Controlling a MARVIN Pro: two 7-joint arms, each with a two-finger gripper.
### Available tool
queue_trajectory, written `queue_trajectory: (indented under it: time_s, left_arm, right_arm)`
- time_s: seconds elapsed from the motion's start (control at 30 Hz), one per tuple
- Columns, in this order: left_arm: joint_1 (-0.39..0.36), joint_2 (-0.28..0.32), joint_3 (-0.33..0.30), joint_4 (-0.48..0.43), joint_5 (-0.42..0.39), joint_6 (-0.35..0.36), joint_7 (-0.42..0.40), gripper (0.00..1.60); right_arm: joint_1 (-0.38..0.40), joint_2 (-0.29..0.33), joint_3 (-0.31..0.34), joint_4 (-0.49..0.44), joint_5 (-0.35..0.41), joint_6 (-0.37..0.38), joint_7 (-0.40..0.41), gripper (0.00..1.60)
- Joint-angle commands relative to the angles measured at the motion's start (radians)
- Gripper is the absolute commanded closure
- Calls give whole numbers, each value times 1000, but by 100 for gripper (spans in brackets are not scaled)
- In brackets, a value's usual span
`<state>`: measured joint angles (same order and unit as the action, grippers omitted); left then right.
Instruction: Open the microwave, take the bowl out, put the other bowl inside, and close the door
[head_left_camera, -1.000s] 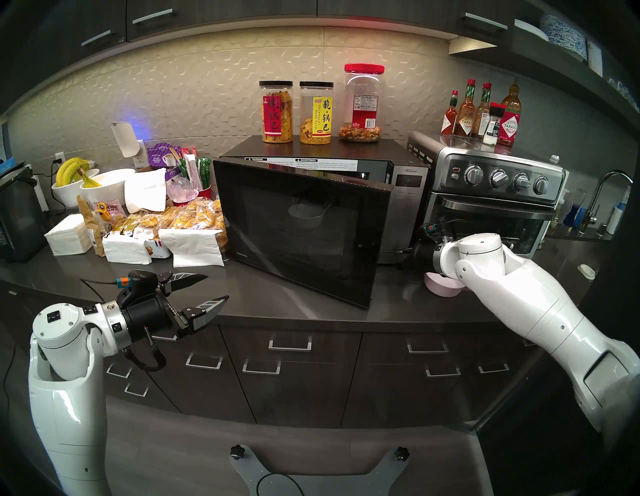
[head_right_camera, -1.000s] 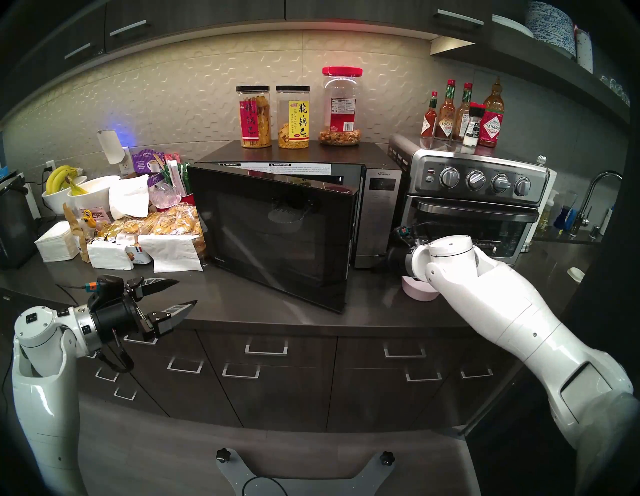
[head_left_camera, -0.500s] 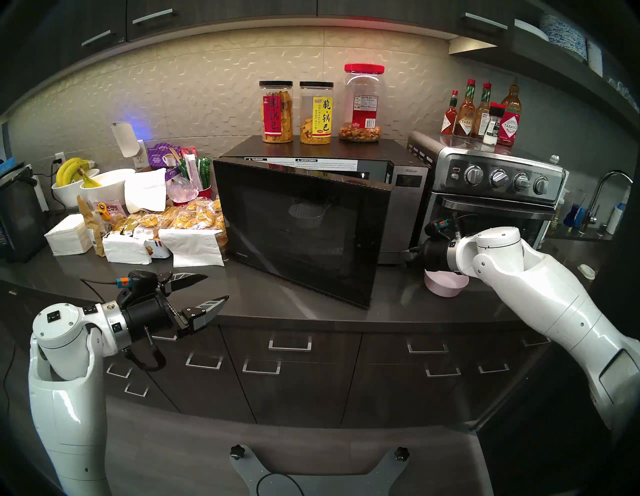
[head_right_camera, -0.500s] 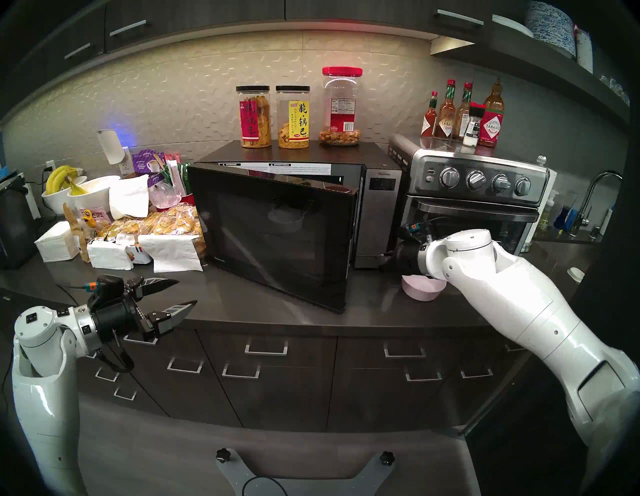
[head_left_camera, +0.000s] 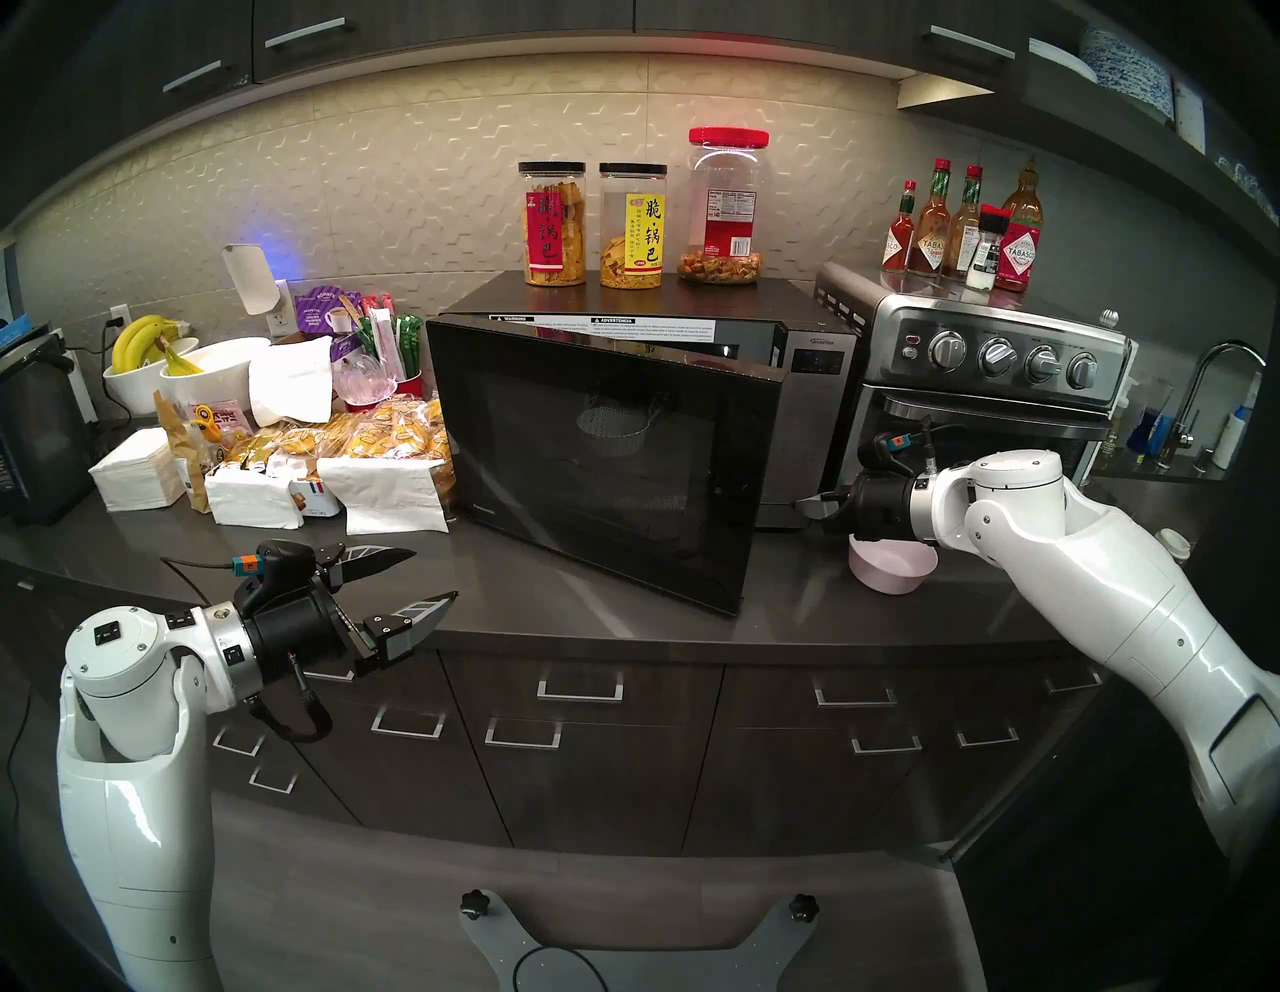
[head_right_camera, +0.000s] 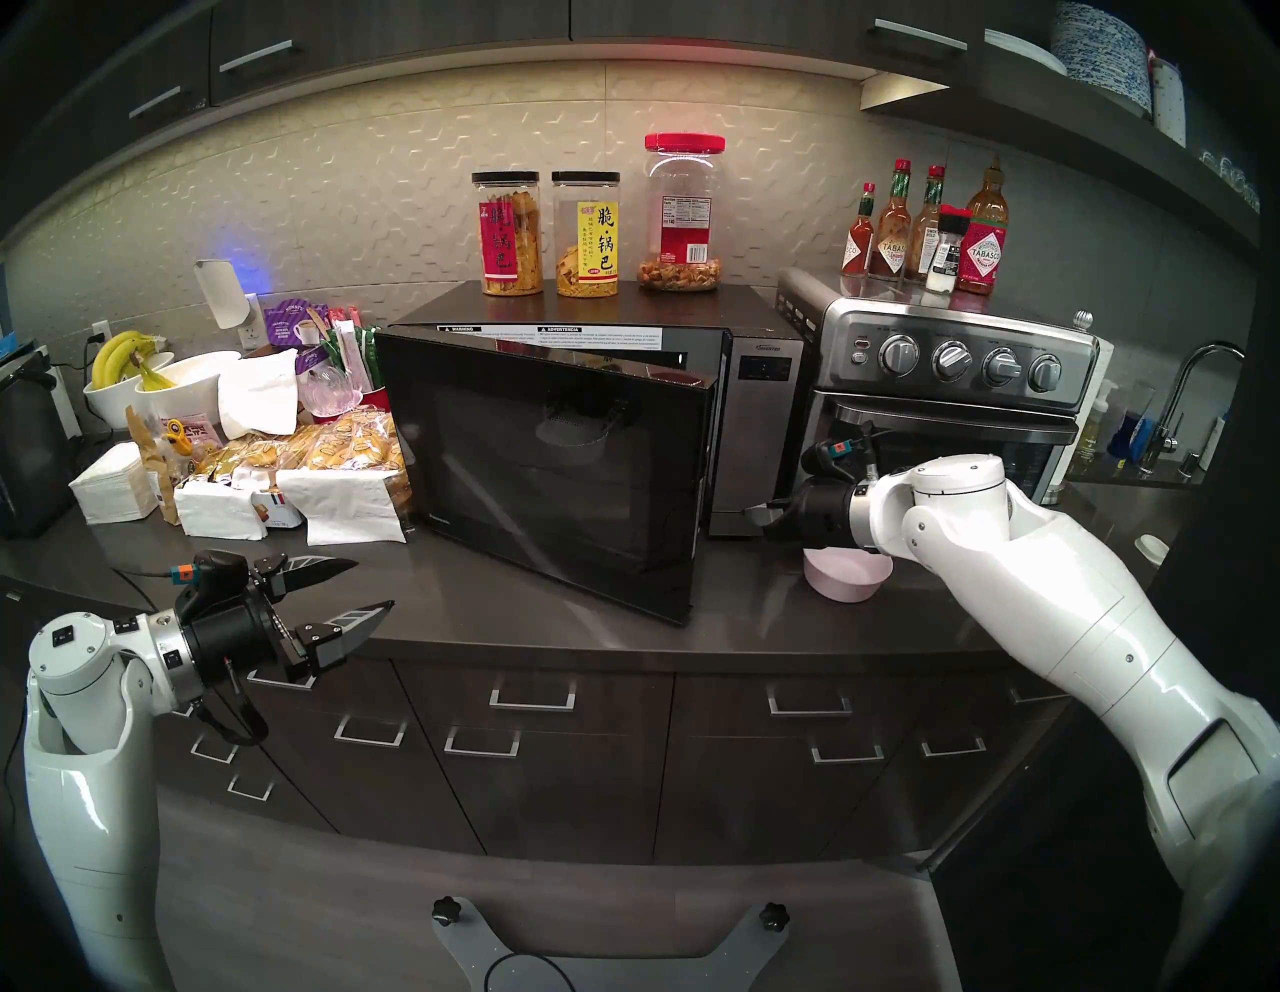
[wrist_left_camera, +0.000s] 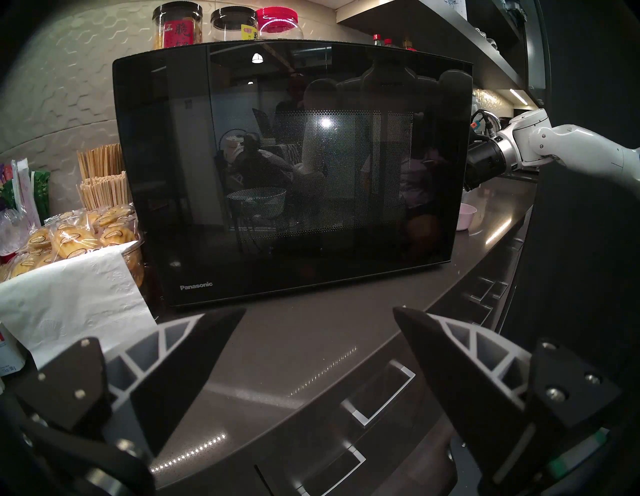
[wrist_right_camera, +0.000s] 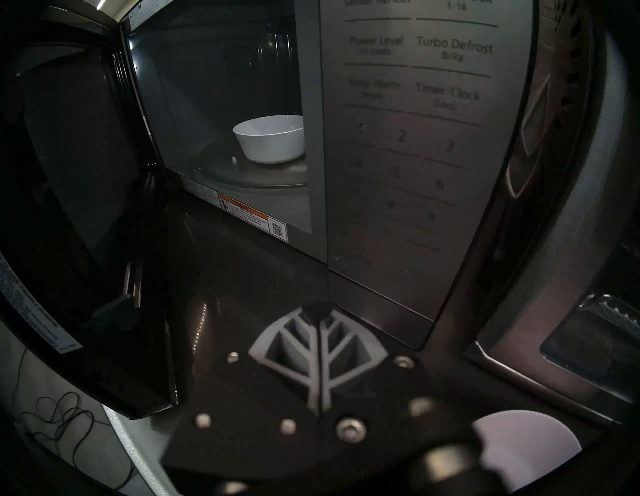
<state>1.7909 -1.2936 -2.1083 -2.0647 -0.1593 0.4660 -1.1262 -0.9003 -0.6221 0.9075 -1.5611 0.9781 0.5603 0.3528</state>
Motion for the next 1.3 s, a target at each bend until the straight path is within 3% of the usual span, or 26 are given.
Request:
queue_trajectory:
  time_s: [0.0,1.27]
  left_arm:
    - [0,0,0,-12,-3,3,-3,0]
    - [0,0,0,-12,-3,2,-3,0]
  right_arm:
    - [11,-16,21,-9,30,-6,7,160]
    - [20,-70,28,-36,103,53,74,160]
